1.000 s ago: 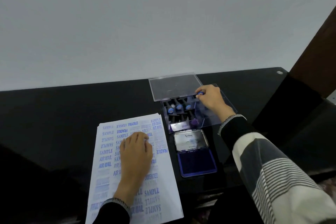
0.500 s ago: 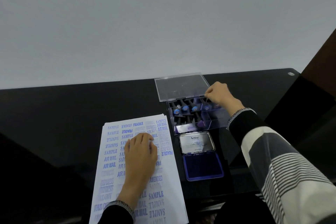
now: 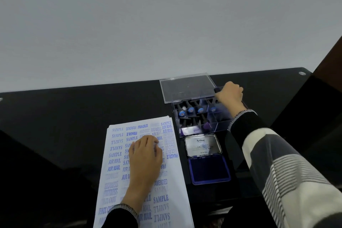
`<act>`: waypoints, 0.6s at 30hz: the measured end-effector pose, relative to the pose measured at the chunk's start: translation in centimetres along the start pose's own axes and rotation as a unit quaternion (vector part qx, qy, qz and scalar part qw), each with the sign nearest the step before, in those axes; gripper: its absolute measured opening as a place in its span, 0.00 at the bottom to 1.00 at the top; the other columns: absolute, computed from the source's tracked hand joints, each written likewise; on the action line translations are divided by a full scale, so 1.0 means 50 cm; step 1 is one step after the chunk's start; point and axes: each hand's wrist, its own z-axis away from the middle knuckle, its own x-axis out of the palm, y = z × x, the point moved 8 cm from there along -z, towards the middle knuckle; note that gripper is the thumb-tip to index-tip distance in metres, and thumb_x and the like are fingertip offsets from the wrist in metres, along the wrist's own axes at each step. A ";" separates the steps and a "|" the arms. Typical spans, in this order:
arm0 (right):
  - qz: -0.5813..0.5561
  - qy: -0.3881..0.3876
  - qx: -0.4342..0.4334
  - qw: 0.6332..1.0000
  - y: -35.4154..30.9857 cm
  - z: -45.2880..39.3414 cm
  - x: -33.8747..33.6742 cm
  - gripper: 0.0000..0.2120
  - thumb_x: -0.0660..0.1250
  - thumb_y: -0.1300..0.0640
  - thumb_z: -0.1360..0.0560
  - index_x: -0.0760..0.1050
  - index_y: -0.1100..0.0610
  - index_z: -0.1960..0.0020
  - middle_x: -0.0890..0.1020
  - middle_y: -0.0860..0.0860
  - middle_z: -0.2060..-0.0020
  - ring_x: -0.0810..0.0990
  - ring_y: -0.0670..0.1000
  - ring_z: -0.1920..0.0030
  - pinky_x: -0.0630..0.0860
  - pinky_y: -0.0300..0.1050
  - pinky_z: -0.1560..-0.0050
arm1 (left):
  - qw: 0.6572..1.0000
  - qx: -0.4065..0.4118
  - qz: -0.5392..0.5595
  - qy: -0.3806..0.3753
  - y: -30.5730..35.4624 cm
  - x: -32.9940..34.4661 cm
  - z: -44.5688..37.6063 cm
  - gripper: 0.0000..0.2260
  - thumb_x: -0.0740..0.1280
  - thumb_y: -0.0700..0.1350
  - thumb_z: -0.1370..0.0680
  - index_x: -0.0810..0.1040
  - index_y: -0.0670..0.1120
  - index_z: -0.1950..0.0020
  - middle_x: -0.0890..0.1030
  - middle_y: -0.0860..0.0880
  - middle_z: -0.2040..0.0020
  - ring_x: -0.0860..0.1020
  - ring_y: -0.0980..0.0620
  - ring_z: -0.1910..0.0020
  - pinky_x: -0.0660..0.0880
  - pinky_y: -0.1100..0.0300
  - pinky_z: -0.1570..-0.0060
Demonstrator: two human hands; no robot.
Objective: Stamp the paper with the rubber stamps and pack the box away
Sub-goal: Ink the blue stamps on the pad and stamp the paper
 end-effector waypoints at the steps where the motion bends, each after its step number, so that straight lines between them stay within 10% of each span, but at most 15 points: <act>1: -0.036 0.017 -0.010 0.999 -0.006 0.009 -0.011 0.16 0.68 0.52 0.28 0.76 0.64 0.50 0.80 0.63 0.52 0.74 0.64 0.44 0.70 0.48 0.53 | 1.000 0.001 -0.002 -0.001 0.001 0.000 -0.001 0.04 0.63 0.45 0.22 0.72 0.53 0.50 0.73 0.58 0.51 0.69 0.59 0.51 0.70 0.49 0.36; 12: -0.398 -0.067 -0.044 0.914 0.021 0.307 -0.009 0.11 0.70 0.58 0.27 0.74 0.50 0.46 0.80 0.46 0.62 0.79 0.44 0.60 0.74 0.37 0.55 | 0.988 0.114 -0.089 -0.053 0.060 -0.005 -0.002 0.11 0.71 0.33 0.28 0.80 0.48 0.52 0.80 0.54 0.54 0.73 0.56 0.61 0.66 0.65 0.65; 18: -0.326 -0.062 -0.091 0.939 0.101 0.411 -0.007 0.07 0.70 0.55 0.26 0.73 0.46 0.54 0.82 0.50 0.65 0.81 0.49 0.61 0.78 0.48 0.55 | 0.982 0.112 0.042 -0.143 0.097 -0.006 0.022 0.11 0.60 0.48 0.19 0.77 0.52 0.39 0.78 0.58 0.41 0.72 0.56 0.41 0.67 0.58 0.39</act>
